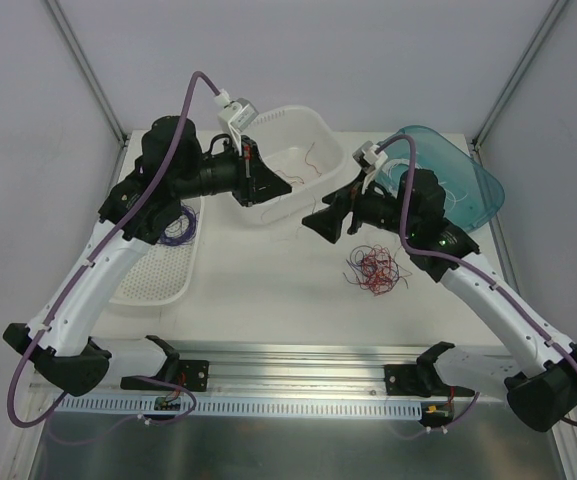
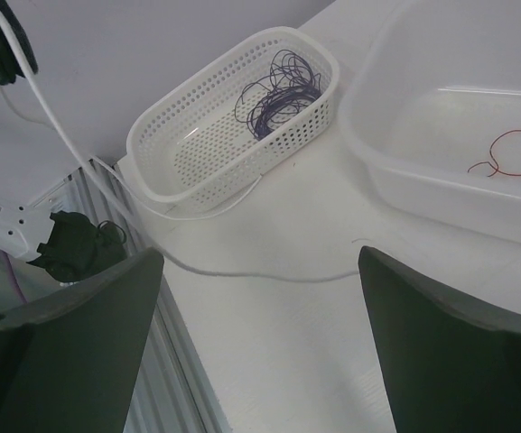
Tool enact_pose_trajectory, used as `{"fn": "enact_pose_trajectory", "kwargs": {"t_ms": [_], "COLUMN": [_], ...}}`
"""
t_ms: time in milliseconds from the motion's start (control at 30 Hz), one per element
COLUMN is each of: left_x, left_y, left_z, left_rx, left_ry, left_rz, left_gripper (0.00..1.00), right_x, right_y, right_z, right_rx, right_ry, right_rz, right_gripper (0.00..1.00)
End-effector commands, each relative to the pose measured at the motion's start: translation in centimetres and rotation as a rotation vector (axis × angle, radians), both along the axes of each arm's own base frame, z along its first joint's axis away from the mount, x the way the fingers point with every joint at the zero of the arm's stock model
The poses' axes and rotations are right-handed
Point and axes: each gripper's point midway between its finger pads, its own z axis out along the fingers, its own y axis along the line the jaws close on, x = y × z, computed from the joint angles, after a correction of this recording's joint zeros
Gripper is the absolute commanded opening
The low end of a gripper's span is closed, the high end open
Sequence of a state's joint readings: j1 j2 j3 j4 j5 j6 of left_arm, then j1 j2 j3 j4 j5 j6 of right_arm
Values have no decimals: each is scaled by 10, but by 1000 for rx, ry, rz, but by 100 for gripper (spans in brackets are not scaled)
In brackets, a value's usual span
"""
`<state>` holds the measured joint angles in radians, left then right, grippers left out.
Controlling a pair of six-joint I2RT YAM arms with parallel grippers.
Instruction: Untangle the cables
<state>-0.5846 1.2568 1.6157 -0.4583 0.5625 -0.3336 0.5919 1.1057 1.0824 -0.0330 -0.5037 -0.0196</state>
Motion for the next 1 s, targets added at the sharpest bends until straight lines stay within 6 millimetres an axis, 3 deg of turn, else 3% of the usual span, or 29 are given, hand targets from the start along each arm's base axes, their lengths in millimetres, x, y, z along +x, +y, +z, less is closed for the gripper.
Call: {"fn": "enact_pose_trajectory", "kwargs": {"t_ms": [0,233,600,733,867,967], "left_x": [2,2,-6,-10,-11,-10], "left_y": [-6,-10,-5,-4,-4,-5], "left_z": [11,14,33,37,38,36], "left_rx": [-35,-47,-81,-92,-96,-93], "left_ry": [-36,-40,-79,-81,-79,-74], "left_rz": [-2,-3,2,-9,-12,-5], "left_gripper": [0,0,0,0,0,0], "right_x": [0,0,-3,1,6,13], "right_y": [10,20,35,38,41,37], "right_z": [22,12,-29,-32,-30,-28], "right_rx": [55,44,7,24,36,27], "right_ry": [-69,-48,47,59,56,37], "right_rz": [37,83,146,142,131,82], "right_gripper": [94,87,62,57,57,64]}}
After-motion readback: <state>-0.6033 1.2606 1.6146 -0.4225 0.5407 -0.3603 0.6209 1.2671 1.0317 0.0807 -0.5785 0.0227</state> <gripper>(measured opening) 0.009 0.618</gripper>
